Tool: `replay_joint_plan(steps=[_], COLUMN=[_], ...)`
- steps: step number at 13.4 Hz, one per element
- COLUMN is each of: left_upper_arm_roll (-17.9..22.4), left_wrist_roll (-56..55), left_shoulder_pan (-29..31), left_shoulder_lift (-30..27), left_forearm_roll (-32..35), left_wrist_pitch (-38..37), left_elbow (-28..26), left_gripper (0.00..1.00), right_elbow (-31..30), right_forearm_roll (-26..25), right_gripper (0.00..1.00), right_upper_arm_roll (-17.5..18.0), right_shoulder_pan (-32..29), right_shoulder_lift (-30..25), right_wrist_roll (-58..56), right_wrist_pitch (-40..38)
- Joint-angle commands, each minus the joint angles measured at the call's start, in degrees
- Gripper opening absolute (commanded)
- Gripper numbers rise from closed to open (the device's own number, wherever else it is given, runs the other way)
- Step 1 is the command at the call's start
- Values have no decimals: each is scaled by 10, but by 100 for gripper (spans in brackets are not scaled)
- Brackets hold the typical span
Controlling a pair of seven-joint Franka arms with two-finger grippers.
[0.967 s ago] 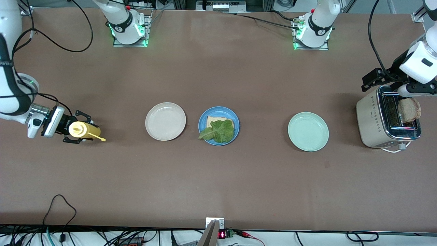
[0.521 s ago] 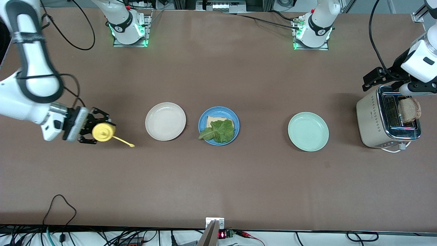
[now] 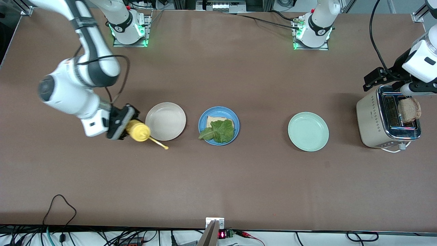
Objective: Make sandwich in blue plate with both arms
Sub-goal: 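Tilt the mustard bottle over the sandwich on the blue plate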
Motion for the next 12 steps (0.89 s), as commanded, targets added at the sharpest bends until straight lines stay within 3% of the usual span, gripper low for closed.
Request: replay_joint_plan(steps=[1,8,12], left_upper_arm_roll=[-2,-2,-2], left_wrist_roll=[6,6,6], left_shoulder_pan=[6,8,8], left_shoulder_lift=[-11,-11,-11], left_forearm_roll=[-3,-6,-7], left_wrist_pitch=[0,2,2], left_elbow=[-5,-5,-5], left_gripper=[100,100,100], right_elbow=[-13,-10,-9], right_forearm_roll=[-97,-348,-447], right_gripper=[0,0,0], right_upper_arm_roll=[11,15,15], right_shoulder_pan=[41,179,215], right_shoulder_lift=[-18,19,53], right_wrist_roll=[118,358,419], right_wrist_pitch=[7,3,-1])
